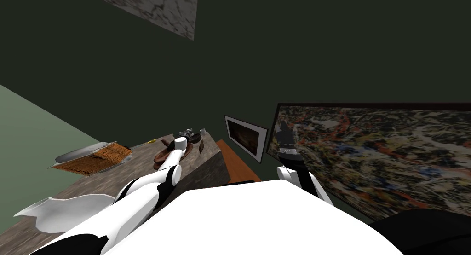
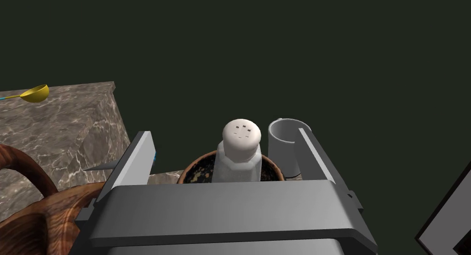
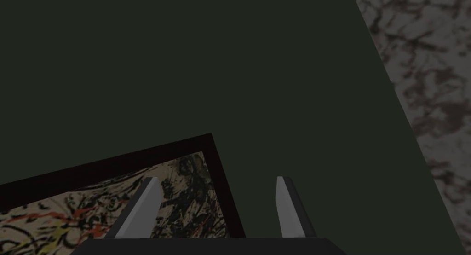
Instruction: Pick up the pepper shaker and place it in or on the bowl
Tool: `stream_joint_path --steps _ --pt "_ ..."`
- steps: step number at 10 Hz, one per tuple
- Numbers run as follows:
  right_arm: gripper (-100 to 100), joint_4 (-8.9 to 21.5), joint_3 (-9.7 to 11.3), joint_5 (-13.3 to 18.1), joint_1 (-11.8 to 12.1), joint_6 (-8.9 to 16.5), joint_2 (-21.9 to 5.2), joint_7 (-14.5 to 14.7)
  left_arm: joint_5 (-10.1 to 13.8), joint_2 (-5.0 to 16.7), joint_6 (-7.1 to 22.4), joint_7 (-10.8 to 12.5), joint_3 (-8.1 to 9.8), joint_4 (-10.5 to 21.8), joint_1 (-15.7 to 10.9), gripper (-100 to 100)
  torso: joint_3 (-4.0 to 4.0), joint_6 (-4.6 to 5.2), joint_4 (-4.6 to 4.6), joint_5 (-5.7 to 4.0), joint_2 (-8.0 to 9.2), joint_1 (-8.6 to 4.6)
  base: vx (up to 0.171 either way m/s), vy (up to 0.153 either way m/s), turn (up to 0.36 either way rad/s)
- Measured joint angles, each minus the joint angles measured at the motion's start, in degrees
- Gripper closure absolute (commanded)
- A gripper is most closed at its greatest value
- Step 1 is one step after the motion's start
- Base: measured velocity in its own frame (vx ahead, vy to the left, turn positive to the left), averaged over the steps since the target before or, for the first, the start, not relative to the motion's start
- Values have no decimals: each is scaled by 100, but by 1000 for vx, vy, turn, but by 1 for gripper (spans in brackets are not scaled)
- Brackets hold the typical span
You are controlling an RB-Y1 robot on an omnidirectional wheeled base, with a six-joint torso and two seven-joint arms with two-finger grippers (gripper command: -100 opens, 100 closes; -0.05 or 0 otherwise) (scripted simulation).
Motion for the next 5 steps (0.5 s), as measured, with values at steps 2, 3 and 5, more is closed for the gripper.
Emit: stream_joint_path --steps 2,3,5 --pt "0 0 0 0 0 0 0 0 0 0 0 0 0 0 0 -100 1 0 0 0 1 0 -14 5 133" --pt "0 0 -1 0 1 0 0 0 -333 154 -232 741 -590 288 -161 -100 2 -6 1 -1 4 0 -28 3 164" --pt "0 0 0 0 0 0 0 0 -338 -305 124 -124 264 -31 -266 -100 3 2 2 -1 5 -3 -6 -1 -20"
